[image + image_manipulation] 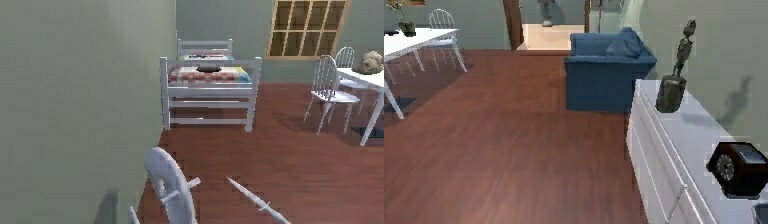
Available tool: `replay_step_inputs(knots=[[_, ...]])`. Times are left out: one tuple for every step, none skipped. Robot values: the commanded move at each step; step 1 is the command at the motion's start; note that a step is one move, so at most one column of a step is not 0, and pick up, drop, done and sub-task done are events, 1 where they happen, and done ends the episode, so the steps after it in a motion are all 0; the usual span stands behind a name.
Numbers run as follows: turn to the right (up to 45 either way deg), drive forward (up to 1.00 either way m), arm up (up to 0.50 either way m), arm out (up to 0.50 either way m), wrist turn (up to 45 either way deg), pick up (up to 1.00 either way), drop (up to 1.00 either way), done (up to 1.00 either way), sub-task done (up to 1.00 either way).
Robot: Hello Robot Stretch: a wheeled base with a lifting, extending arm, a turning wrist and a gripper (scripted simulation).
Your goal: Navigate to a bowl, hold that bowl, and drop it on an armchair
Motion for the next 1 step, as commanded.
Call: replay_step_inputs(knots=[[-45.0,0.0,0.0,0.0,0.0,0.0,0.0,0.0,0.0]])
